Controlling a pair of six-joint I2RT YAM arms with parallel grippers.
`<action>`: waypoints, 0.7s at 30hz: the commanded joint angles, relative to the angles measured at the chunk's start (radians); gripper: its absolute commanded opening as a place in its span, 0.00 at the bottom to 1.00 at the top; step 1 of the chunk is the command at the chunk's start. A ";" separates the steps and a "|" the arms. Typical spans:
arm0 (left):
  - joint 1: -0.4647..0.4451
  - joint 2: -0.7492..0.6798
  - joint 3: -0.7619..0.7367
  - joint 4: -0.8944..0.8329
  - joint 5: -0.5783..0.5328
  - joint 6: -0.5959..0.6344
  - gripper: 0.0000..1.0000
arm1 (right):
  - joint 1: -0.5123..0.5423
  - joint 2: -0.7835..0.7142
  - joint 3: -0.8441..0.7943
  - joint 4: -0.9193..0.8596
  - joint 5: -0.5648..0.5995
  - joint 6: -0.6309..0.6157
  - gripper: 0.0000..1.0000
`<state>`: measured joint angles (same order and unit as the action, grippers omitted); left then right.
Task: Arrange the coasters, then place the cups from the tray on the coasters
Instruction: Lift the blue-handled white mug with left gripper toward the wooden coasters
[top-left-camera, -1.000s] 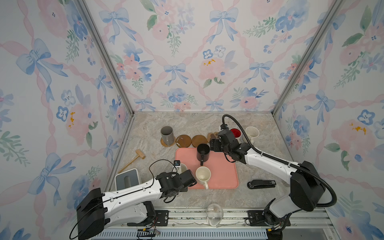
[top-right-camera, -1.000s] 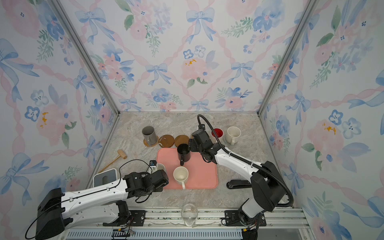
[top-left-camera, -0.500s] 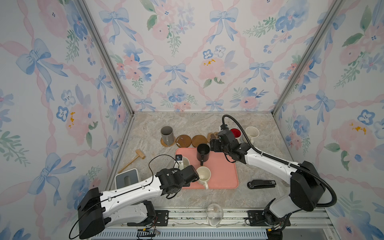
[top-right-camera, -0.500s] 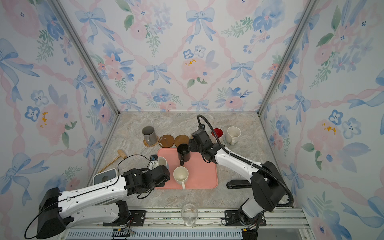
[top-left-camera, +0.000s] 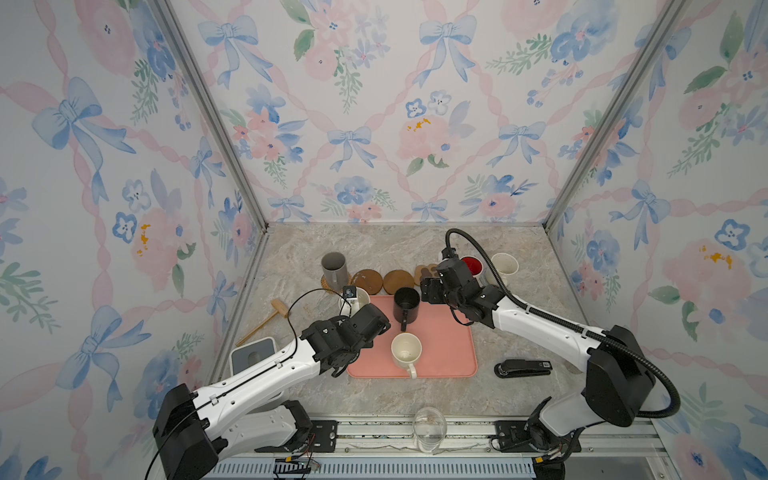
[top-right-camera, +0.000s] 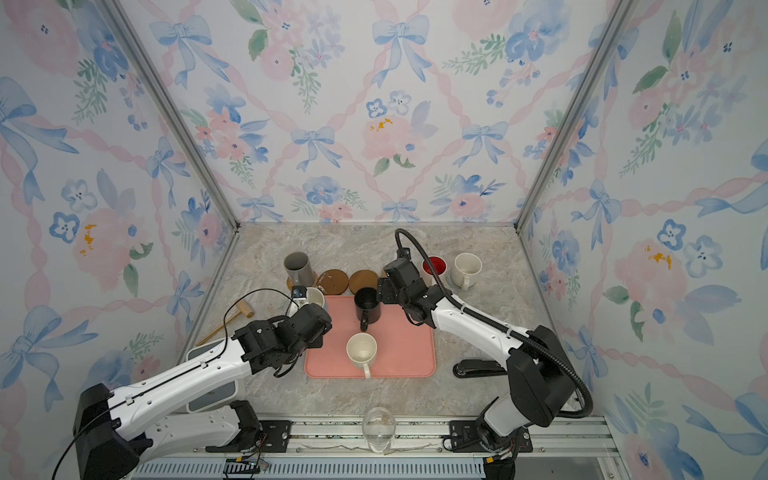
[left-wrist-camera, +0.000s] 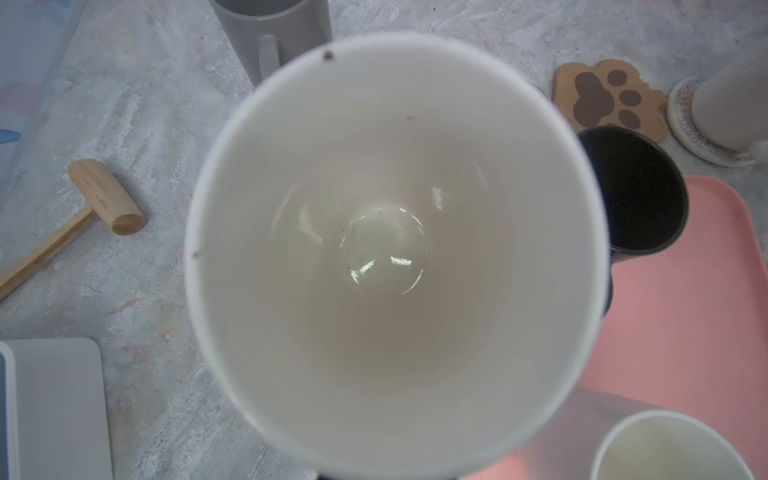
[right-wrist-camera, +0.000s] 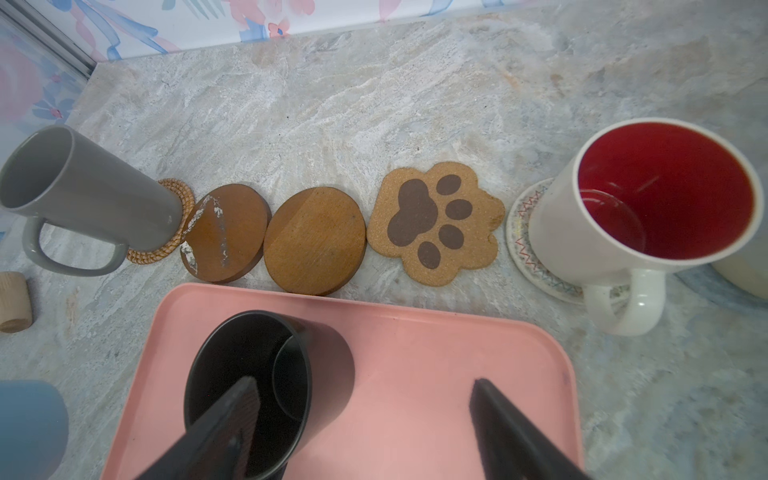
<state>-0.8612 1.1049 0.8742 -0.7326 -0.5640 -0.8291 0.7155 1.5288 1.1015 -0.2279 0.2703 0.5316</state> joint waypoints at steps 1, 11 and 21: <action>0.048 0.004 0.025 0.134 0.001 0.115 0.00 | 0.009 -0.025 0.020 -0.033 0.024 -0.012 0.83; 0.189 0.123 0.067 0.293 0.153 0.268 0.00 | 0.008 -0.030 0.020 -0.050 0.038 -0.019 0.83; 0.277 0.254 0.123 0.374 0.251 0.349 0.00 | 0.007 -0.021 0.026 -0.060 0.043 -0.022 0.83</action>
<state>-0.6033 1.3388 0.9421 -0.4511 -0.3309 -0.5297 0.7151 1.5272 1.1015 -0.2611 0.2932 0.5308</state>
